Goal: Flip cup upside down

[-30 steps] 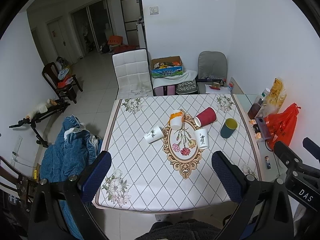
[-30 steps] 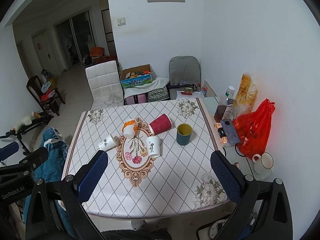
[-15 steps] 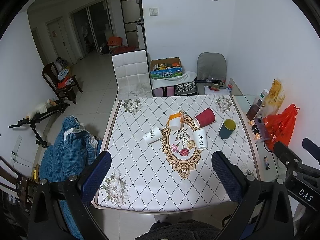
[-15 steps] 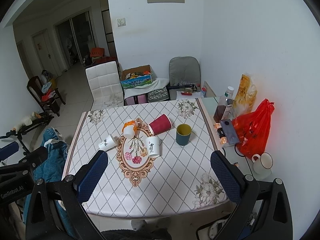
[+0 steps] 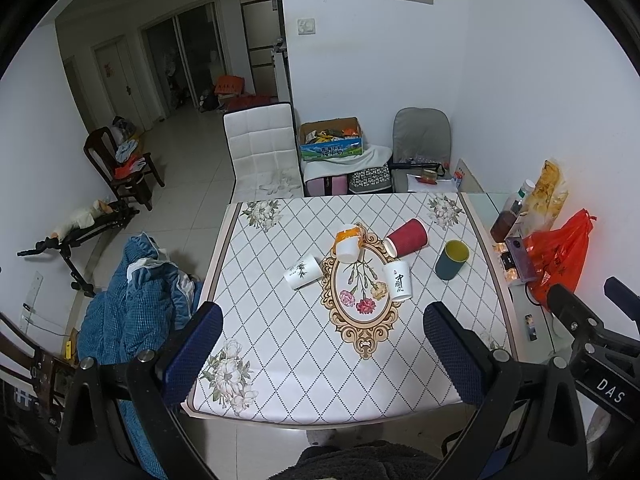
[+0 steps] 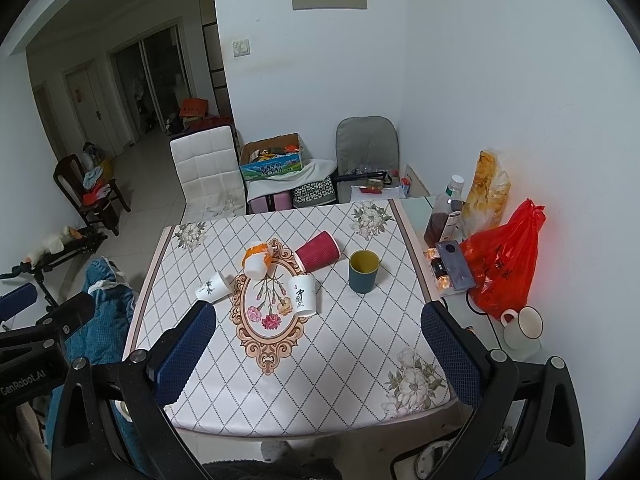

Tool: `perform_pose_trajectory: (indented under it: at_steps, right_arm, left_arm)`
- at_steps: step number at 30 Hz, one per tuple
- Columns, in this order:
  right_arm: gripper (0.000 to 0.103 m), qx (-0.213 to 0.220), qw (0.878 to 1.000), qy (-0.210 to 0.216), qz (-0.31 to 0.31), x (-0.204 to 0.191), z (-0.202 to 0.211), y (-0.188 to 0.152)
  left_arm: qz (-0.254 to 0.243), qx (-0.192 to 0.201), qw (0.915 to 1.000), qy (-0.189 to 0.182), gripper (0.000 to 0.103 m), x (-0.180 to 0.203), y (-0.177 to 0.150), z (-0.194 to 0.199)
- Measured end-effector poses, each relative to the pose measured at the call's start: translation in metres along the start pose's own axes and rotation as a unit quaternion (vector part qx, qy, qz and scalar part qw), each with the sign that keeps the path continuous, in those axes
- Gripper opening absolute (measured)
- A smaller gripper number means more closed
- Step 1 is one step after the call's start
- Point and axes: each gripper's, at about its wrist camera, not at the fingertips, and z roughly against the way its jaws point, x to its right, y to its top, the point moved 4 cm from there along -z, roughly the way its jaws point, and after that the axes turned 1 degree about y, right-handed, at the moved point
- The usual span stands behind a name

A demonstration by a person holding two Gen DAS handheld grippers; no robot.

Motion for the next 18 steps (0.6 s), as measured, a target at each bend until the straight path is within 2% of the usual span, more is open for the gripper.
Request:
perform_pose_trajectory:
  at_steps: [18]
  right_arm:
    - [0.103, 0.003, 1.0, 0.015, -0.006, 0.013, -0.005, 0.002]
  left_arm:
    - [0.003, 0.0, 1.0, 0.0, 0.103, 0.008, 0.0, 0.004]
